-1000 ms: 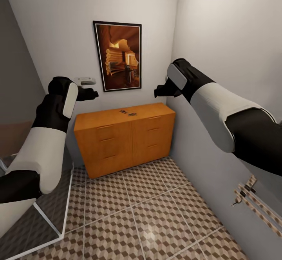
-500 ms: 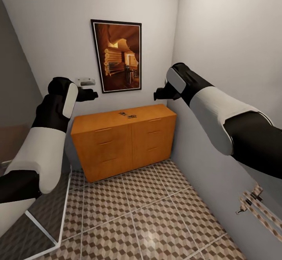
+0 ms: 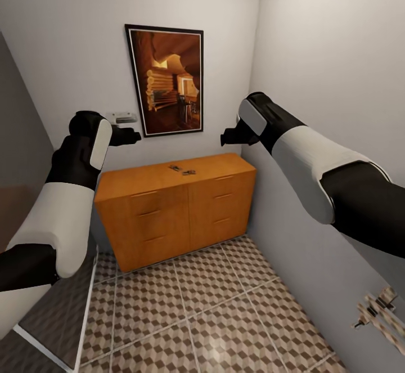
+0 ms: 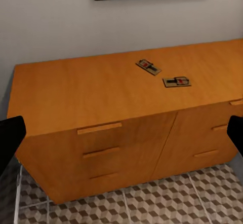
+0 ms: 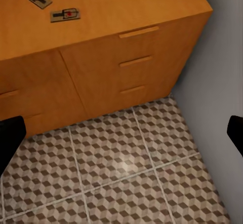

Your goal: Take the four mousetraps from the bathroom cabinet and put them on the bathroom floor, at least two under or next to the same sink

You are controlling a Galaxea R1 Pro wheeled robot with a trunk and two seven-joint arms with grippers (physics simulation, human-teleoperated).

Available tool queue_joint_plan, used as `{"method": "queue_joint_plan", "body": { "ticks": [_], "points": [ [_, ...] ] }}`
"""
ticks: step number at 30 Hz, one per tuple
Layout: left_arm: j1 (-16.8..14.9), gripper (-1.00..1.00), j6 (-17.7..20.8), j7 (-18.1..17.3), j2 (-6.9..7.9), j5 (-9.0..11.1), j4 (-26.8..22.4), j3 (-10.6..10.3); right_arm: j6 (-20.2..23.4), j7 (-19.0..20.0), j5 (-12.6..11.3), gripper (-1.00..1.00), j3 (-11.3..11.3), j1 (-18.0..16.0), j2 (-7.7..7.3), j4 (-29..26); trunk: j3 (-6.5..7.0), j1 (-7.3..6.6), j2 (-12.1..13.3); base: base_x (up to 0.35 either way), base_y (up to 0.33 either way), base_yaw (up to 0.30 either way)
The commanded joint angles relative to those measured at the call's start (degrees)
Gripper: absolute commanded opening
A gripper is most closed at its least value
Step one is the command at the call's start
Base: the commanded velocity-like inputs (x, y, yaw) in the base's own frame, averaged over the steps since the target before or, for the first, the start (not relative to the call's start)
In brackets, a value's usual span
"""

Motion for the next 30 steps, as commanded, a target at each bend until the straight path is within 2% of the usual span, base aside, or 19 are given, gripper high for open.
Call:
{"method": "queue_joint_plan", "body": {
  "ticks": [1,11,22,30],
  "points": [
    [-0.1,1.0,0.2,0.5,0.05,0.6,0.0,-0.1,0.1,-0.4,-0.6,1.0,0.3,0.0,0.0,0.0,-0.13,0.06,-0.1,0.251,0.0,0.0],
    [-0.1,1.0,0.2,0.4,0.05,0.6,-0.3,0.0,0.2,-0.3,-0.7,1.0,0.4,0.2,0.0,0.2,-0.13,0.06,-0.1,0.246,0.0,0.0],
    [-0.1,1.0,0.2,0.4,0.05,0.7,-0.3,0.0,0.5,-0.4,-3.0,1.0,0.5,0.3,0.0,0.5,-0.13,0.06,-0.1,0.253,0.0,0.0],
    [-0.1,1.0,0.2,0.4,0.05,0.7,-0.5,0.0,0.6,-0.4,-3.6,1.0,0.5,0.3,0.0,0.8,-0.13,0.06,-0.1,0.218,0.0,0.0]
  ]
}}
